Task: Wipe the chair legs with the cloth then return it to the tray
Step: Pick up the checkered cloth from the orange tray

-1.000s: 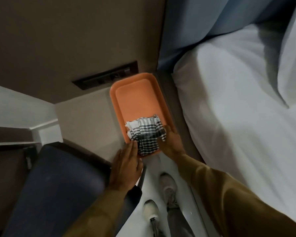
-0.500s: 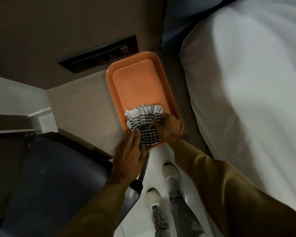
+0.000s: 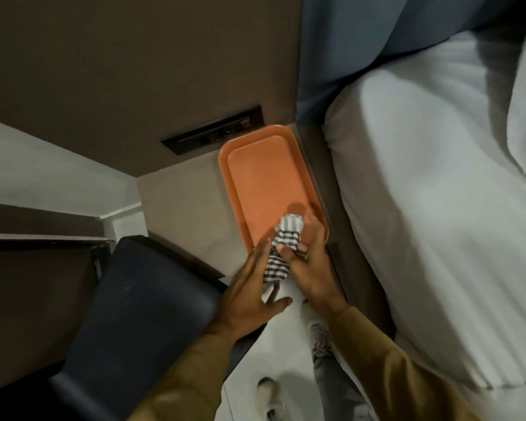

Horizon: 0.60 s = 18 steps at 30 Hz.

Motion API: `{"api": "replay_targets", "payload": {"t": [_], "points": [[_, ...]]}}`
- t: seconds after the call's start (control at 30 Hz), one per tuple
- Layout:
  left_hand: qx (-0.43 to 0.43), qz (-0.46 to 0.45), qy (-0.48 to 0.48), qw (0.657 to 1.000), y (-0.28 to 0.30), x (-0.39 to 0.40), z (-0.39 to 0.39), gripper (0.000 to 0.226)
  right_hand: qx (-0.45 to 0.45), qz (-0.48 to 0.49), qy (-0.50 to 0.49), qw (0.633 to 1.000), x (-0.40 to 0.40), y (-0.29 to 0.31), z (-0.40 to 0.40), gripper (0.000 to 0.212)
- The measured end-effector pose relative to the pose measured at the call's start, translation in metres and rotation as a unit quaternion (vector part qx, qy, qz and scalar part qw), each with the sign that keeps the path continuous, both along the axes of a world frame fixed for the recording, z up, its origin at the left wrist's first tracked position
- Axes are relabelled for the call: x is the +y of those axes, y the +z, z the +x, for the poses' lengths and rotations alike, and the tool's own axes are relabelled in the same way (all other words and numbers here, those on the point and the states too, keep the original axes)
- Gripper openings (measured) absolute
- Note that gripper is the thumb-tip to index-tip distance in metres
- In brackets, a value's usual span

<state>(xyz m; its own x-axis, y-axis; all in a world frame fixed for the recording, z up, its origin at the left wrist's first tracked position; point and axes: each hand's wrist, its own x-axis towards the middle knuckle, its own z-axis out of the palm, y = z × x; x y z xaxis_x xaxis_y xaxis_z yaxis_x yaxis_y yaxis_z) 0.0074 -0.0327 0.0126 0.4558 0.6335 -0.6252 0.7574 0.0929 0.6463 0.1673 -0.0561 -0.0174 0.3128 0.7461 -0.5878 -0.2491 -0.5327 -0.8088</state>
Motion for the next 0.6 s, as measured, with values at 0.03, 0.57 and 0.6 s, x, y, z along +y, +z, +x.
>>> {"api": "replay_targets", "payload": {"t": [0.03,0.57,0.6], "points": [[-0.010,0.008,0.017,1.000,0.007,-0.011,-0.004,0.108,0.014,0.015,-0.003,1.000,-0.009,0.008,-0.004,0.072],[-0.012,0.109,-0.185,0.977,0.085,-0.141,-0.165,0.049,-0.181,0.032,0.281,0.942,-0.241,0.076,-0.130,0.086],[-0.008,0.098,-0.198,0.975,0.086,-0.149,-0.173,0.043,-0.143,0.032,0.276,0.950,-0.257,0.073,-0.144,0.083]]}}
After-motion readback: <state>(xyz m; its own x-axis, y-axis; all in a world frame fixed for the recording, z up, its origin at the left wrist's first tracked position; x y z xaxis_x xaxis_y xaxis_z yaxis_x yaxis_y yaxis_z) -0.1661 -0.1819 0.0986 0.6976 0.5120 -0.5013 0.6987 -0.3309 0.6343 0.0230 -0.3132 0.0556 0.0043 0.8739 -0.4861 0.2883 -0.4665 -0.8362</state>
